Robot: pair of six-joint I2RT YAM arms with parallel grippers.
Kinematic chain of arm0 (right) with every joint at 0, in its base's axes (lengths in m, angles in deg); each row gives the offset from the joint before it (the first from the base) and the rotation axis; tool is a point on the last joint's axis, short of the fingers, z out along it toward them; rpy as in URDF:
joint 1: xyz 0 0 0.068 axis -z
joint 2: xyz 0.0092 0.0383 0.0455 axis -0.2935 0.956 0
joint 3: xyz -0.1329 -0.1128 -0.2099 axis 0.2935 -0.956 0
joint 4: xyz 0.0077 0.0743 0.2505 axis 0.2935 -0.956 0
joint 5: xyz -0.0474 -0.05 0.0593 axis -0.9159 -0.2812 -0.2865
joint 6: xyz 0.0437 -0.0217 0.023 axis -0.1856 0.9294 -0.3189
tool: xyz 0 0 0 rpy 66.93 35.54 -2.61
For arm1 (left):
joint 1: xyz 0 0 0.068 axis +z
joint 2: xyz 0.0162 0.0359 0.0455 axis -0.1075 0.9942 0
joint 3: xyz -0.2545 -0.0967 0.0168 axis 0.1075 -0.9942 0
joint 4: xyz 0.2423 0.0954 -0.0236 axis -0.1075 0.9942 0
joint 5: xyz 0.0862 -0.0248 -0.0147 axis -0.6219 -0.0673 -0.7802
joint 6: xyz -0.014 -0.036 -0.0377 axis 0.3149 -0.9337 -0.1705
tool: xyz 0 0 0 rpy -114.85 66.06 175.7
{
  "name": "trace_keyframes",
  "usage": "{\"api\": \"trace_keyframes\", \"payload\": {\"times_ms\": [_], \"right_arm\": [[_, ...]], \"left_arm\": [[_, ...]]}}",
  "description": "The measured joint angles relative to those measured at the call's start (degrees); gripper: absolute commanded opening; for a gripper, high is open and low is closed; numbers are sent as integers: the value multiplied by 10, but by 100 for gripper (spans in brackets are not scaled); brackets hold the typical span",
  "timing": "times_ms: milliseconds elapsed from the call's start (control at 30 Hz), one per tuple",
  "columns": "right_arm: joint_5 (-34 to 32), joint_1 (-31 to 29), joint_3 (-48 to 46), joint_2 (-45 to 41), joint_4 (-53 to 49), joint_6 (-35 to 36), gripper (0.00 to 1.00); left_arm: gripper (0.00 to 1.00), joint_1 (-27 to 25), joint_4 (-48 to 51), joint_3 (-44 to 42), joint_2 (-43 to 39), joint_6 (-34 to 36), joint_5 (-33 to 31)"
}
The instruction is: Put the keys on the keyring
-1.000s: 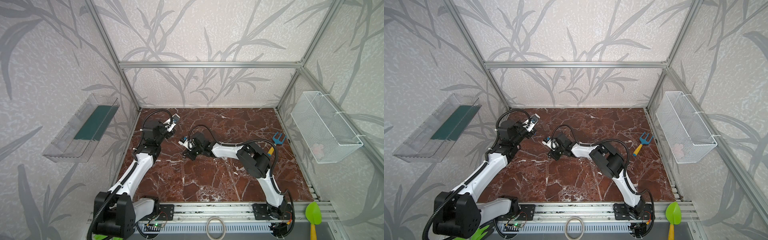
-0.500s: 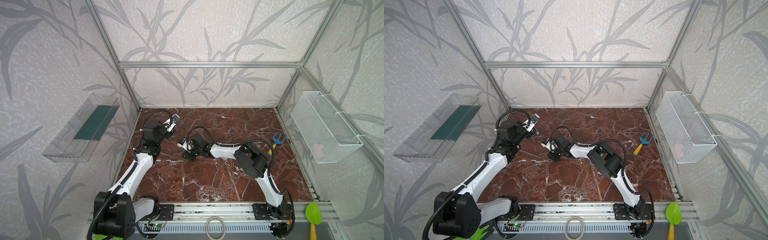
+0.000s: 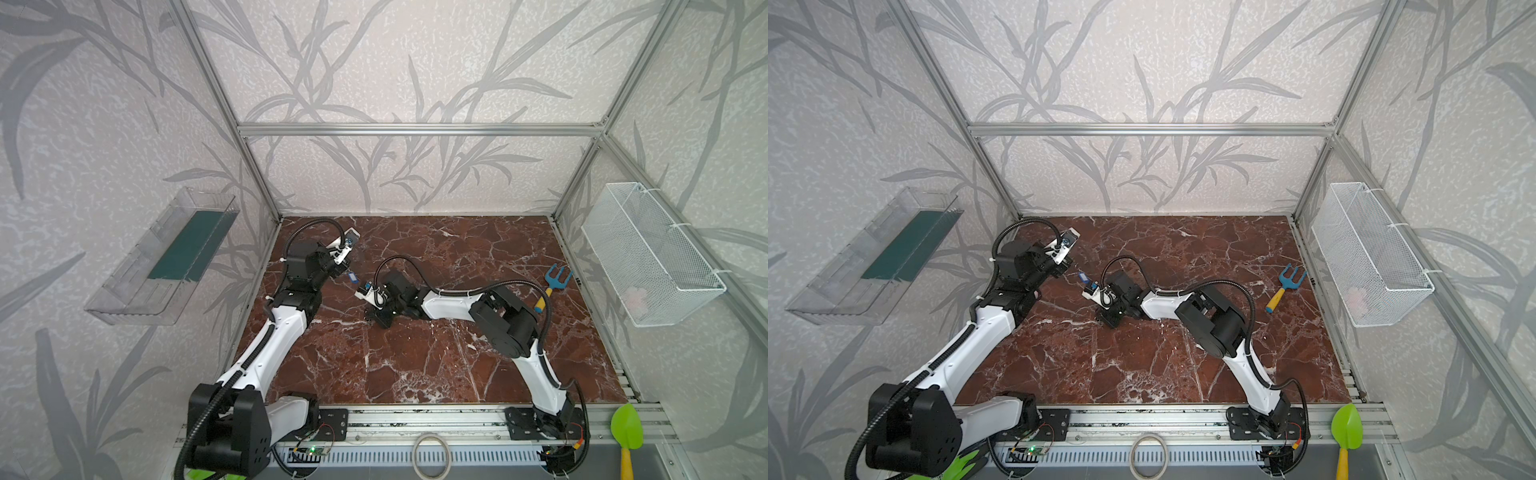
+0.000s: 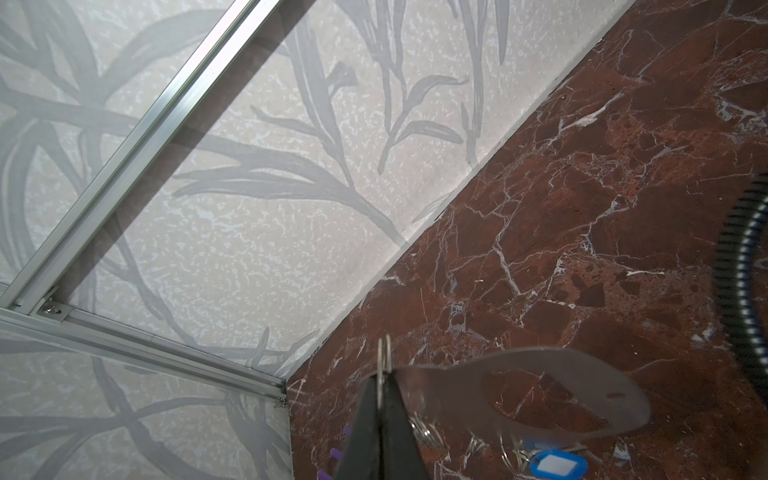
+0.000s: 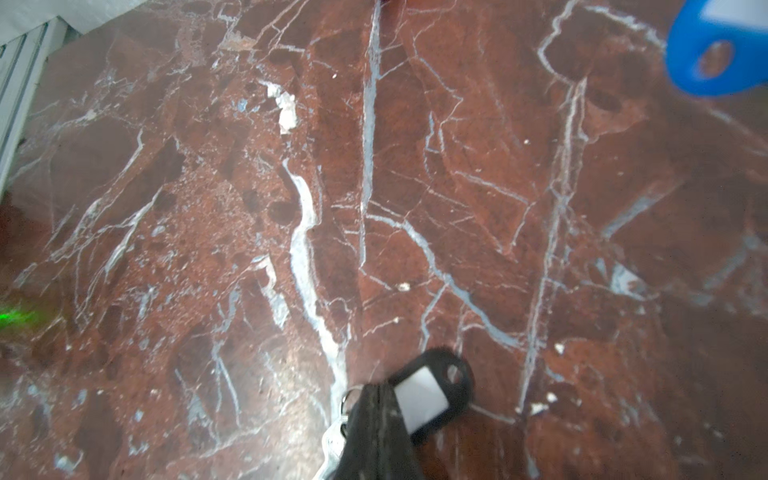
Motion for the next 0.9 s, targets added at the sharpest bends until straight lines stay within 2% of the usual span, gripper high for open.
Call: {"api": "trace_keyframes", "payload": {"times_ms": [233,367,400,467,567,900], "right_arm": [[25,0,-48,-69,31,8,0],[40,0,-51,-79,44,14,0],[44,0,-51,-78,44,14,3],[48,0,-50,-74,45,11,23],[49,1,-35,-57,27,13,31],[23,1,10,-19,-33,31,34]], "left_arm": [[0,0,0,0,0,0,3],[0,0,-1,0,0,0,4],[0,0,-1,0,0,0,5],[0,0,-1,0,0,0,5],[0,0,0,0,0,0,5],[0,0,0,0,0,1,7]]}}
